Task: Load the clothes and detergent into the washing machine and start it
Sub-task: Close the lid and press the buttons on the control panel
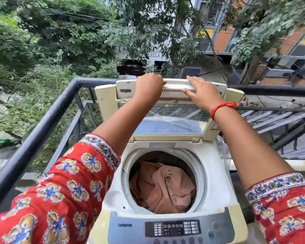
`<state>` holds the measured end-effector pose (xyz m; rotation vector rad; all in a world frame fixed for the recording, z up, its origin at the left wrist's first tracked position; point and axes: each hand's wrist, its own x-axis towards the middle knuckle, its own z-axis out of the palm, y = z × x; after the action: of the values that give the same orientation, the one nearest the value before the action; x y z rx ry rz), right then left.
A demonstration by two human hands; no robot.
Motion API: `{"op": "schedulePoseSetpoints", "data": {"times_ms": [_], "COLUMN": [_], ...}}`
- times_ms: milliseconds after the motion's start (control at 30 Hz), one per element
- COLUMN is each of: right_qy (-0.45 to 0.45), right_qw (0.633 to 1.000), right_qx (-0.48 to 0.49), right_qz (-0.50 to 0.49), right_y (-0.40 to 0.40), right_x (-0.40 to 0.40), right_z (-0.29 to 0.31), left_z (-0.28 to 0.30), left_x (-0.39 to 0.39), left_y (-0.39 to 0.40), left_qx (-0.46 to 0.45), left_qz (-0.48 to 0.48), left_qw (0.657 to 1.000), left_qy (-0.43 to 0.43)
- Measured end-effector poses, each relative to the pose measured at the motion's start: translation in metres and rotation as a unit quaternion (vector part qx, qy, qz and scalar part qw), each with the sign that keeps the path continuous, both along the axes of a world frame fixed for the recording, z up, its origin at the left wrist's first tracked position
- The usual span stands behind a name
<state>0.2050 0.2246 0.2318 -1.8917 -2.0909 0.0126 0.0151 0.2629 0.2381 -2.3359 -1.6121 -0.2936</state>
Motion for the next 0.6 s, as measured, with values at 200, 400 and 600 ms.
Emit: {"op": "schedulePoseSetpoints", "data": {"times_ms": [200, 400, 600], "right_qy": [0.016, -0.063, -0.057], "right_qw": [1.0, 0.998, 0.998], "right_qx": [-0.001, 0.007, 0.015], "right_qz": [0.004, 0.013, 0.024], "right_y": [-0.011, -0.02, -0.032], "right_x": [0.008, 0.01, 0.022], "right_z": [0.011, 0.02, 0.021], "left_z": [0.005, 0.008, 0.007], "left_x": [0.007, 0.015, 0.019], "left_y": [-0.019, -0.046, -0.08], "left_qx": [-0.03, -0.06, -0.064], "left_qz": [0.05, 0.091, 0.122], "left_qw": [0.998, 0.992, 0.988], "left_qy": [-0.01, -0.068, -0.064]}}
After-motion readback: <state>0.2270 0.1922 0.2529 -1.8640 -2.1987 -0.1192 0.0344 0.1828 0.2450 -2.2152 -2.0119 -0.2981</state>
